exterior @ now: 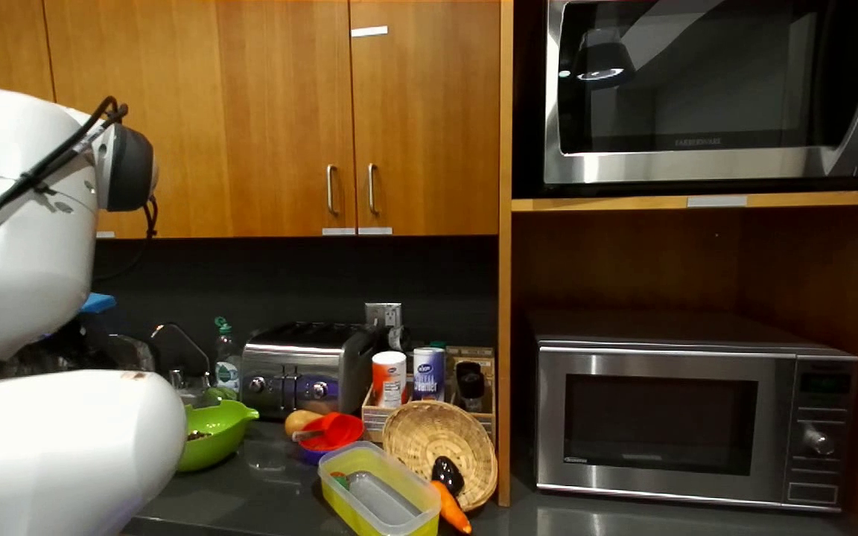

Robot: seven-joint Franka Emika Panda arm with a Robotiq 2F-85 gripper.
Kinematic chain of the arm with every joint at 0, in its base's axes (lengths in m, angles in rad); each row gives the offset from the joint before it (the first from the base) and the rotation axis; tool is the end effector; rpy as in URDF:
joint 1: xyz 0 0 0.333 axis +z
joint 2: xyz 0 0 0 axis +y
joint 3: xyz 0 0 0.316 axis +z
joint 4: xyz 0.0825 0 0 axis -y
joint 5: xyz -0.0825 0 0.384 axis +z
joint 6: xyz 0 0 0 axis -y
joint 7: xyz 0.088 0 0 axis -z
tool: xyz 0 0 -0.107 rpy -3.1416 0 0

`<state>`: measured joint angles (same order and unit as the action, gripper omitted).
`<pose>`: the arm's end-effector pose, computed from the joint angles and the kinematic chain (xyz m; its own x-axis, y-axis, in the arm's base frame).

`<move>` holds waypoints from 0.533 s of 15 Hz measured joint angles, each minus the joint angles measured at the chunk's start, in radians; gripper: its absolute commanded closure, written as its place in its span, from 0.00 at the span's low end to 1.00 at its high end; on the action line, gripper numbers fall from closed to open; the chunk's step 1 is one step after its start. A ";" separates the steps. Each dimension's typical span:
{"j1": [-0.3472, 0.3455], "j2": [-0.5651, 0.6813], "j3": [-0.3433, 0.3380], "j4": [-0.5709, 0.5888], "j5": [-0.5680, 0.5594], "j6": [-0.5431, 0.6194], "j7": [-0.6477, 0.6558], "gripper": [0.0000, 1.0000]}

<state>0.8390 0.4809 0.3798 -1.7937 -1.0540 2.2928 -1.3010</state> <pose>0.2675 0.6074 0.3092 -0.8052 -0.0056 -0.5930 -0.0424 0.9979 0.0482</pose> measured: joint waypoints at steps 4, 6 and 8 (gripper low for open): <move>0.043 0.005 -0.024 0.047 -0.143 -0.100 0.026 0.00; 0.046 0.013 -0.029 0.068 -0.176 -0.129 0.030 0.00; 0.045 0.023 -0.032 0.086 -0.182 -0.140 0.028 0.00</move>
<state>0.8838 0.5039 0.3476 -1.7076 -1.2356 2.1527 -1.2727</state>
